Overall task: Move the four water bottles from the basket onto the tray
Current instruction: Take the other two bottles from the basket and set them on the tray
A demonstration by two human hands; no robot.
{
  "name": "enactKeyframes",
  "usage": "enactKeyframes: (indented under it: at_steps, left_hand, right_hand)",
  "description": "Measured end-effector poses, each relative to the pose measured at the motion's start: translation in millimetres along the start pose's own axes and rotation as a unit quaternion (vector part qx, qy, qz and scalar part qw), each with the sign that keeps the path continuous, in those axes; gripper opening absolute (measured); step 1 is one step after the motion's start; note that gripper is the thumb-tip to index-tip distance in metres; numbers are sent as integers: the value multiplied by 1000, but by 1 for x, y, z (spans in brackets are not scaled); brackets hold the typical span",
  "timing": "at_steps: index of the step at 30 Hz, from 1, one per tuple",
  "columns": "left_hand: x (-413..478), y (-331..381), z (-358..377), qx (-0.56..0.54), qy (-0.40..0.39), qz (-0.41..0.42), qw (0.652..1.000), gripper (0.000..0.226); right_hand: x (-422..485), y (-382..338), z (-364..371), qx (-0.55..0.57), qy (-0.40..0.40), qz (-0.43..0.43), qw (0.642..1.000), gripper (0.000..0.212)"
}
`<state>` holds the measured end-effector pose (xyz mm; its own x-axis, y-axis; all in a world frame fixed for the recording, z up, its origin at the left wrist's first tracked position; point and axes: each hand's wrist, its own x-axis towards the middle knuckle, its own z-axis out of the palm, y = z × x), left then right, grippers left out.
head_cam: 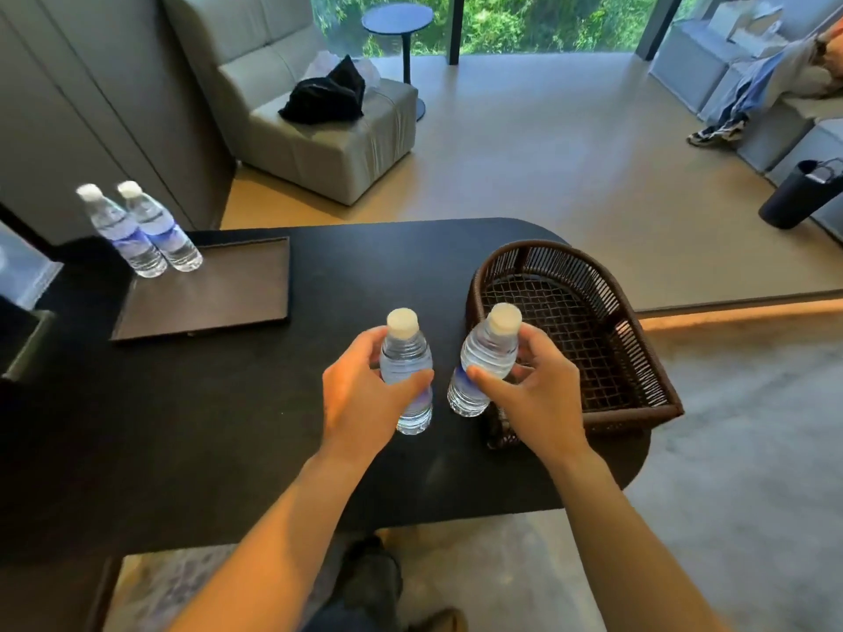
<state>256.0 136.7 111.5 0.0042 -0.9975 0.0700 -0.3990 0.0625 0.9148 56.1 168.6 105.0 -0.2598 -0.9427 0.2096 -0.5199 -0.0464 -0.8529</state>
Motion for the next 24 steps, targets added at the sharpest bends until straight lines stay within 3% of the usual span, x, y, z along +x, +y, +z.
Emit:
enactKeyframes:
  at_steps: [9,24]
  left_hand:
    - [42,-71,-106,41,100,-62,992,62]
    - [210,-205,-277,88,150,-97,980,60]
  right_hand:
    - [27,-46,133,28,-93,13,995,63]
    - [145,-116,390,35,-150,46,987,65]
